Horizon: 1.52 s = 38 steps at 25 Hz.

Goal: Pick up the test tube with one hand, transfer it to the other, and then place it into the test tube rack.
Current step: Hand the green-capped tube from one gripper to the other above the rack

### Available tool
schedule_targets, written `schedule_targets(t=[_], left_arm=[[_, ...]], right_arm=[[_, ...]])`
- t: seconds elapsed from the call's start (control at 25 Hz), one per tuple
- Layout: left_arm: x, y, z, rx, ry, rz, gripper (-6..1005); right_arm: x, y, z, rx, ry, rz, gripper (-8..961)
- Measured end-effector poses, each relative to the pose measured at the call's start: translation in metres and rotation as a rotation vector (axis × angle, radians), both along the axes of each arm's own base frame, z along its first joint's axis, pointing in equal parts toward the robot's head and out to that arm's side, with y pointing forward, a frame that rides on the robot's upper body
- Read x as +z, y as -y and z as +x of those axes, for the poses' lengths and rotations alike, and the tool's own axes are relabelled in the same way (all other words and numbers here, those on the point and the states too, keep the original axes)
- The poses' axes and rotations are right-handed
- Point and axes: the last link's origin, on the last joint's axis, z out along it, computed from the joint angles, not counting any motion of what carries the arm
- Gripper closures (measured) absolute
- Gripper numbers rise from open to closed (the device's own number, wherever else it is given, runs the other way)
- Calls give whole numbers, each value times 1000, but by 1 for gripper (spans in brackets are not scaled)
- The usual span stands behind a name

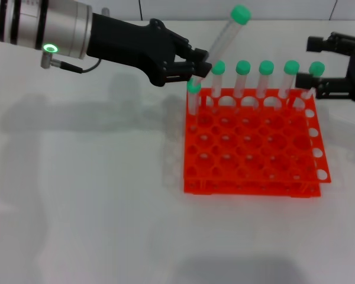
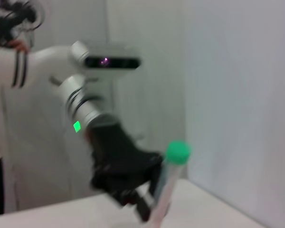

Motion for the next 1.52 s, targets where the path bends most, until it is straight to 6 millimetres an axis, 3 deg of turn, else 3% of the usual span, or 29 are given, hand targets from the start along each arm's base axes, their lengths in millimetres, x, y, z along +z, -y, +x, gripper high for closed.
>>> schedule_targets(t=[0.4,0.64,0.84,1.04,1.52], left_arm=[[-13,5,2,6,12,-9,814],[-18,8,2,6,16,-15,815],[-19,9,1,8,19,-14,815],[-22,12,0,9,25,-16,815],[-26,15,-1,15,31,-23,815]], right_arm=[[10,3,-7,-71,-245,-1,85],[-15,8,-12,-70,-351,-9,84],[-44,14,-22,-6,-359,14,84],[-62,13,-26,0,-374,15,85],[-70,15,-27,12,-382,41,85]])
